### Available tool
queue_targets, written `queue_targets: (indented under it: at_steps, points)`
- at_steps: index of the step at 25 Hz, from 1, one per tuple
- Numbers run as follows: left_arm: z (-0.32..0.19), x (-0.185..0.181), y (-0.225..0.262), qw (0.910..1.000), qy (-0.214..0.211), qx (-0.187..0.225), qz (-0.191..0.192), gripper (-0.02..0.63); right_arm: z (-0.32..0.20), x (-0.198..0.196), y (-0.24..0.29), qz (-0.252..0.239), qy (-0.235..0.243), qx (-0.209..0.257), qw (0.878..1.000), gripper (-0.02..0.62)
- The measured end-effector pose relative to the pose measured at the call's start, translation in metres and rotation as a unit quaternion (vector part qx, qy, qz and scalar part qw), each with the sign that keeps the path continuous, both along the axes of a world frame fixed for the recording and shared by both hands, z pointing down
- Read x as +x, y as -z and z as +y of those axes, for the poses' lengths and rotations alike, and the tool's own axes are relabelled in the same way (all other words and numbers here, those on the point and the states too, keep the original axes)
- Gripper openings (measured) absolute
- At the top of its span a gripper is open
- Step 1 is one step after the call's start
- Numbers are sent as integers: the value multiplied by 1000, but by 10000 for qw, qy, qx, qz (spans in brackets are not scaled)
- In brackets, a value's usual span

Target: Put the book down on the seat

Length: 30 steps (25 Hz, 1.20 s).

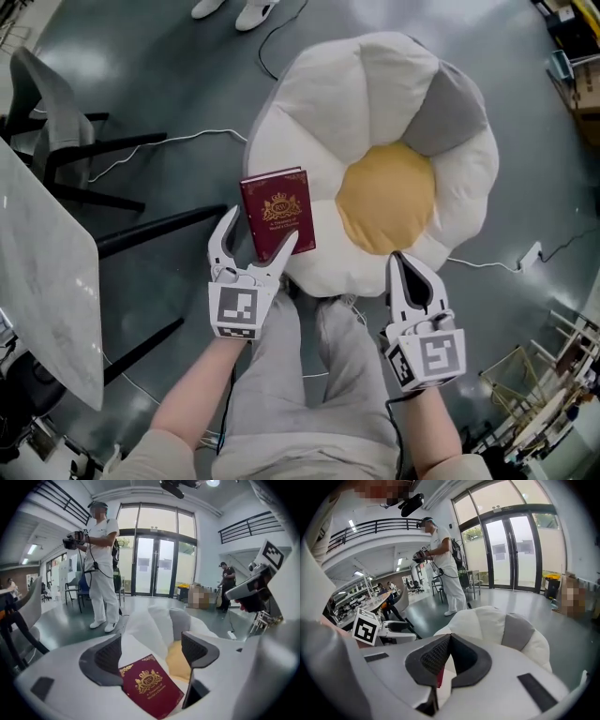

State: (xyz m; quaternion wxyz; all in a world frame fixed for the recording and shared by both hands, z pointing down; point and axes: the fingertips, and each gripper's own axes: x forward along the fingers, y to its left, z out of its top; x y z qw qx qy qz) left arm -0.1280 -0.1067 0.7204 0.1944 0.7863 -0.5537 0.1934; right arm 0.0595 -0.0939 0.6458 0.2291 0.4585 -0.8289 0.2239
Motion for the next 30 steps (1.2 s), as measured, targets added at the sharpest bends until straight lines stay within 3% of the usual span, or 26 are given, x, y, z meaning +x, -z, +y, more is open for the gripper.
queue_targets:
  at_steps: [4, 7, 9, 12, 17, 25, 30]
  points:
    - [-1, 16, 58, 9996, -196, -119, 154, 329, -2, -1, 57, -56, 3, 163, 9999, -2]
    - [-8, 22, 111, 9996, -259, 139, 29, 229, -5, -4, 101, -38, 53, 420, 9991, -2]
    - [-11, 28, 145, 9992, -277, 272, 50, 201, -5, -2, 129, -43, 55, 532, 9986, -2]
    - [-9, 33, 199, 9981, -293, 539, 22, 65, -3, 2, 172, -100, -24, 637, 9979, -2]
    - [-4, 42, 287, 9949, -492, 867, 148, 15, -3, 9, 242, -120, -142, 955, 9953, -2]
    - [-8, 37, 416, 9872, -727, 1402, 206, 5, -4, 7, 362, -492, -296, 1622, 9851, -2]
    - [-1, 46, 479, 9789, -997, 1721, 475, 5, 10, 9, 425, -403, -310, 2049, 9775, -2]
